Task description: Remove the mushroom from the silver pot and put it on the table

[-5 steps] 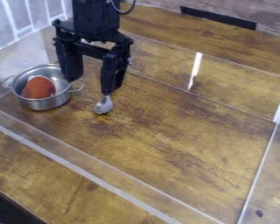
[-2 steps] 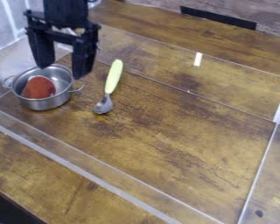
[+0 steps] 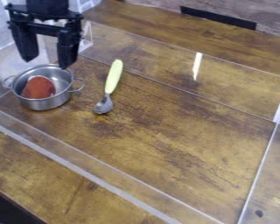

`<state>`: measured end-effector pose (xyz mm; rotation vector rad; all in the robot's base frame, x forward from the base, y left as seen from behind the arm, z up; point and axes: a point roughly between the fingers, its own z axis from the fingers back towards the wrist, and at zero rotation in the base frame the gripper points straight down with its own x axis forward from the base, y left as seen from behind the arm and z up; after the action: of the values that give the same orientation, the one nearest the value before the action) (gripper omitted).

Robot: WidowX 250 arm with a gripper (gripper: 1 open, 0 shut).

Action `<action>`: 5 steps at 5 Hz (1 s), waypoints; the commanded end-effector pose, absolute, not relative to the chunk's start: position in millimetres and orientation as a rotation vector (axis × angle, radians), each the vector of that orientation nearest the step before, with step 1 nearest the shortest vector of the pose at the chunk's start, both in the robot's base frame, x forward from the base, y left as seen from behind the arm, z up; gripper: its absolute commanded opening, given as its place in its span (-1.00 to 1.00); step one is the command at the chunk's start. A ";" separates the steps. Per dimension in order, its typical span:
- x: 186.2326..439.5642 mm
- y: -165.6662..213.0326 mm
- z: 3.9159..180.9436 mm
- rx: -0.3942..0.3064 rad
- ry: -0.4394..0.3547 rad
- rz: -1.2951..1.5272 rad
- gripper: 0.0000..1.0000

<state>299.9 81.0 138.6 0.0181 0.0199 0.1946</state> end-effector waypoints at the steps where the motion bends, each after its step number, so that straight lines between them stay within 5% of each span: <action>1: 303.0 100.5 151.3 0.024 -0.053 0.219 1.00; 3: 320.5 96.8 121.2 0.011 -0.058 0.291 1.00; 5: 332.4 94.2 110.6 -0.002 -0.068 0.391 1.00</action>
<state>325.6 91.1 94.8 -0.0063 -0.0114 0.3878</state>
